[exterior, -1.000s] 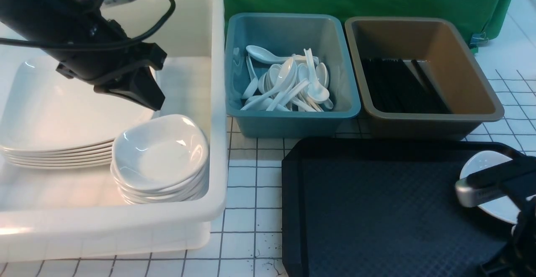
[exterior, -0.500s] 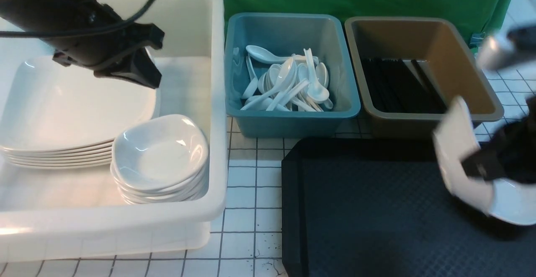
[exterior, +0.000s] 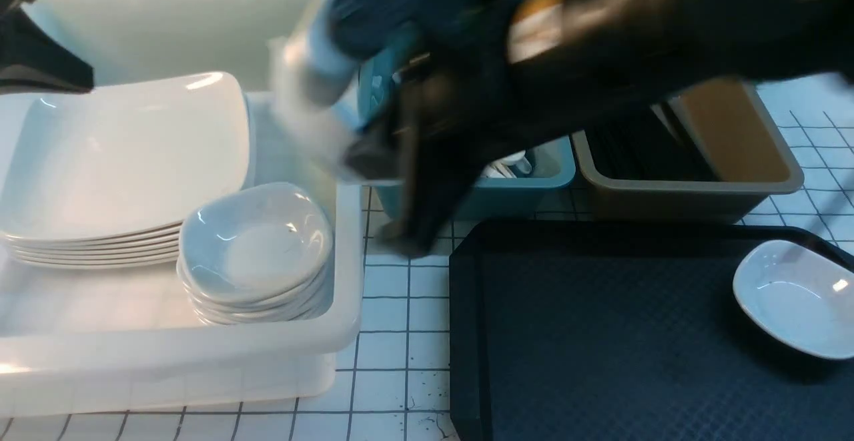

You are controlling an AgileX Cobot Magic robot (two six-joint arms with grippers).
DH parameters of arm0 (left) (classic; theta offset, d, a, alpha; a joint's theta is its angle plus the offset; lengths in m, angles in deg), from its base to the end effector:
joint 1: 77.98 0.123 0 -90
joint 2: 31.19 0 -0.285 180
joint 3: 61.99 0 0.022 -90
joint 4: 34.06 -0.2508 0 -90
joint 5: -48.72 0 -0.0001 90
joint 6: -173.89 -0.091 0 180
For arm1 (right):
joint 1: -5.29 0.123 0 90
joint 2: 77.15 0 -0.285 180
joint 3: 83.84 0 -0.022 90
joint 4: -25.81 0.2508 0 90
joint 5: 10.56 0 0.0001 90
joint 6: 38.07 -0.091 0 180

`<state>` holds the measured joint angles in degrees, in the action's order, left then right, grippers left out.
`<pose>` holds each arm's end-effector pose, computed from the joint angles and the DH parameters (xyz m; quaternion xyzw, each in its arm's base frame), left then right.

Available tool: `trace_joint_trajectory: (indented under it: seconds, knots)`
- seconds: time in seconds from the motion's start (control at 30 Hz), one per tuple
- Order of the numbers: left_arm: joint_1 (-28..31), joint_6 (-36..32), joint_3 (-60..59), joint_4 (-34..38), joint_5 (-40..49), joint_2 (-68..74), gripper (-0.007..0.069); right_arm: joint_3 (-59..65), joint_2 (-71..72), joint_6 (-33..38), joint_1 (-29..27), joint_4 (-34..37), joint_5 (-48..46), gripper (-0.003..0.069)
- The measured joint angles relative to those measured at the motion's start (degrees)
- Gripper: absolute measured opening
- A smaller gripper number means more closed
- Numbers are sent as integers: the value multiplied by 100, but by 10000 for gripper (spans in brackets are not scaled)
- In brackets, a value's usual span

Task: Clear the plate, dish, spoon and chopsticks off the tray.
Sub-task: Use the right arm to put the small plate into the large storage box on the left

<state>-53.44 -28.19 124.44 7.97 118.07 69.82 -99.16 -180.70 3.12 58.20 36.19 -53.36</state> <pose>0.3266 0.0864 0.3390 -0.0981 0.9224 -0.2698 0.2583 0.2235 0.3141 0.3710 -0.6396 0.6431 0.1251 0.4021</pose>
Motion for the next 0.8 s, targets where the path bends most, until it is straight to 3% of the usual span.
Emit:
trace_joint_trajectory:
  seconds: [0.17,0.37,0.5,0.67,0.8]
  knots:
    - [4,13,0,-357,19,0,5,-417,-1146,1136,258,-205,355,51]
    - [4,38,0,-183,42,0,5,-468,-1865,1442,276,-1037,648,75]
    - [4,45,0,-145,41,0,5,-475,-1915,1454,282,-1160,899,104]
    - [4,45,0,-145,41,0,5,-496,-1915,1454,308,-1201,1128,193]
    - [11,40,0,-140,41,0,5,-496,-1892,1454,313,-1216,1156,325]
